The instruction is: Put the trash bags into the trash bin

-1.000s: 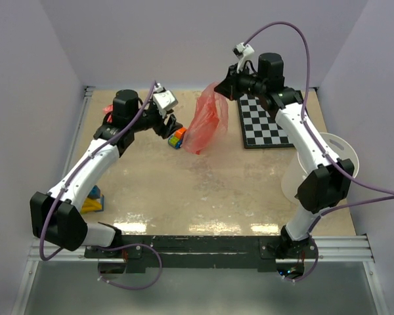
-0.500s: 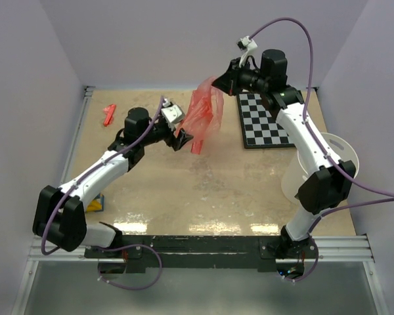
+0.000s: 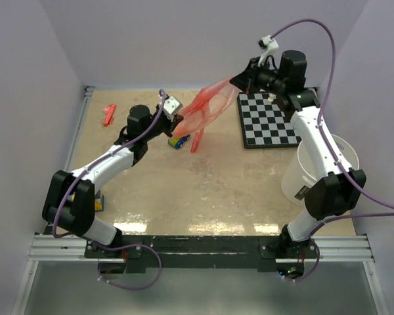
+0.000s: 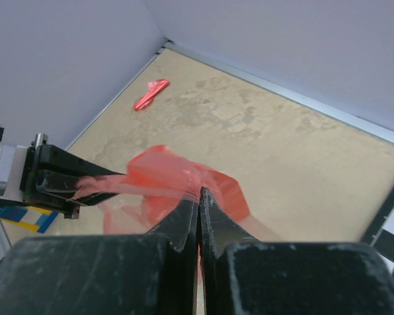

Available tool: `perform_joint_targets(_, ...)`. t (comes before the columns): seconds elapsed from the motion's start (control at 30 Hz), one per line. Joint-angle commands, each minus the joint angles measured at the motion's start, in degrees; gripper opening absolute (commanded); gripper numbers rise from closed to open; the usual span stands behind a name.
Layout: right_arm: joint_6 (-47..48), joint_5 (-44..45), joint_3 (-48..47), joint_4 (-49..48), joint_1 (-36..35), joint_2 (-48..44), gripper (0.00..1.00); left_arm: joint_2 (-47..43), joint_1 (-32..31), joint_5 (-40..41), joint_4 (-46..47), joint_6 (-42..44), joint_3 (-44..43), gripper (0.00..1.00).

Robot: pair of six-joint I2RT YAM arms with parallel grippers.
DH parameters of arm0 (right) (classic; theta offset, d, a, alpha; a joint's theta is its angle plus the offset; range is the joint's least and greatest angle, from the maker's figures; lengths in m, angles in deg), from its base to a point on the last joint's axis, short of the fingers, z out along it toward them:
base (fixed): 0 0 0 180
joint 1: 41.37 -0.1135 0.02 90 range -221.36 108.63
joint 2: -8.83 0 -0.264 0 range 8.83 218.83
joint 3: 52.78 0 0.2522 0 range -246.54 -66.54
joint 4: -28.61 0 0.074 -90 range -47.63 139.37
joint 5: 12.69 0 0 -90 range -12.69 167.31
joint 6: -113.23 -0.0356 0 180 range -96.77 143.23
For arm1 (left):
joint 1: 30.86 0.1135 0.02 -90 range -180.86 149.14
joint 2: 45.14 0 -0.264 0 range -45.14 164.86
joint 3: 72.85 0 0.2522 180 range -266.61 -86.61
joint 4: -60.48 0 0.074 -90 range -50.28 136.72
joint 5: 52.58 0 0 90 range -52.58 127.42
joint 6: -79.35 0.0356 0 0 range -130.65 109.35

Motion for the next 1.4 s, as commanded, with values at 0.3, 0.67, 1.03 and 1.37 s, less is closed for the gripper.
perform_joint_targets(0.3,20.99,-6.4,5.38,6.13,3.03,-4.48,0.38,-5.38,3.26,0.38,-4.66,7.46,-3.04,0.0)
perform_joint_targets(0.67,44.06,-4.31,1.69,9.67,-10.51,-4.57,0.99,-7.14,3.26,-2.87,-9.94,5.09,-7.8,0.0)
perform_joint_targets(1.03,50.55,2.65,-9.56,10.62,-10.34,-4.39,0.99,-7.57,3.26,1.43,-14.6,7.81,-9.82,0.0)
perform_joint_targets(1.37,62.07,-5.96,-16.58,27.4,-12.71,3.24,0.99,-7.75,3.26,1.87,-15.39,7.28,-11.4,0.0)
